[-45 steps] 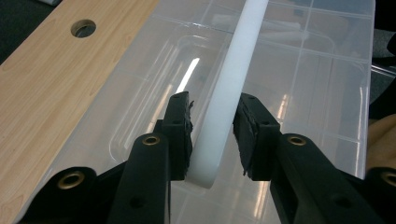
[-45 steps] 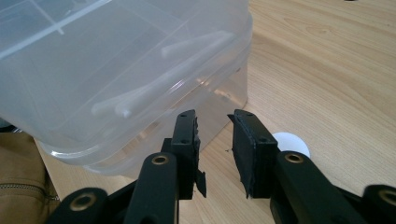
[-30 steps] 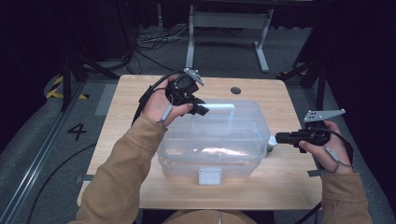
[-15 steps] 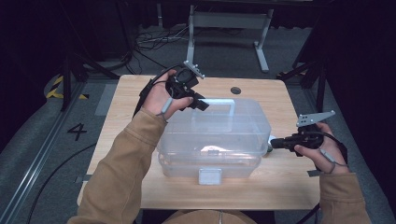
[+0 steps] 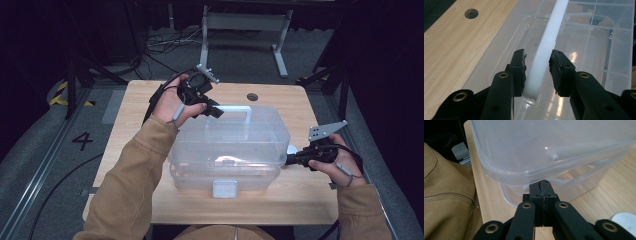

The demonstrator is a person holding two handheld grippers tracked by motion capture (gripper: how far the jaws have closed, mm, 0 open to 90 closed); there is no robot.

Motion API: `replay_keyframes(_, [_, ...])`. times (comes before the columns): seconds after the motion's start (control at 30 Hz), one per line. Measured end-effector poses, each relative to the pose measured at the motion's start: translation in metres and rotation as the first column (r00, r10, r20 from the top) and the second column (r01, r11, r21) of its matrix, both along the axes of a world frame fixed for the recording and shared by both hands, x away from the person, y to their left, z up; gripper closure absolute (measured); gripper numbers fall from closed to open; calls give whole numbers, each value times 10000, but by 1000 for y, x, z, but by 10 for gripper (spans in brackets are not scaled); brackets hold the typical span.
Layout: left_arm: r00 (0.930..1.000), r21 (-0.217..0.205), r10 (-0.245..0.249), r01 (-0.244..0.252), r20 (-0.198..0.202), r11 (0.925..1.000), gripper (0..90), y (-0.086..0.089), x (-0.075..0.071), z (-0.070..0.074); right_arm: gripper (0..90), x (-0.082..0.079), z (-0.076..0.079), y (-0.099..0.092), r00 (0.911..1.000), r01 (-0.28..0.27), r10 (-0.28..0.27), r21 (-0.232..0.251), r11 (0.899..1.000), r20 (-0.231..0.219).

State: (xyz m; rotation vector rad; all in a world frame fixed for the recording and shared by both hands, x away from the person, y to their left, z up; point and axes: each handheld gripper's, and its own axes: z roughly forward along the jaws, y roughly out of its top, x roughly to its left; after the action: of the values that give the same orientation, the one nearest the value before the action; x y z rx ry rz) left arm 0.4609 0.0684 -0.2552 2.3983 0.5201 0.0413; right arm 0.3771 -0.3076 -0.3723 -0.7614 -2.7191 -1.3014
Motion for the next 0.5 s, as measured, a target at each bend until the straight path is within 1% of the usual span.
replay_keyframes(0.3, [9996,-48,101,-99,263,9999,651,0,-4,0,900,1,1,2,9999,-24,24,21,10000,137])
replay_keyframes(0.33, [9990,14,180,-181,407,9998,645,-1,-6,-1,900,2,0,2,10000,-29,29,-23,10000,84])
replay_keyframes(0.37, [9990,14,180,-181,407,9998,642,-1,-6,-1,900,2,0,2,10000,-29,29,-23,10000,84])
replay_keyframes(0.4, [9984,20,266,-267,492,9996,642,-1,-8,-1,900,2,0,3,10000,-17,18,-25,10000,81])
replay_keyframes(0.5, [9960,-70,474,-470,763,9989,620,-1,-11,-2,900,3,0,3,10000,8,-7,-58,10000,76])
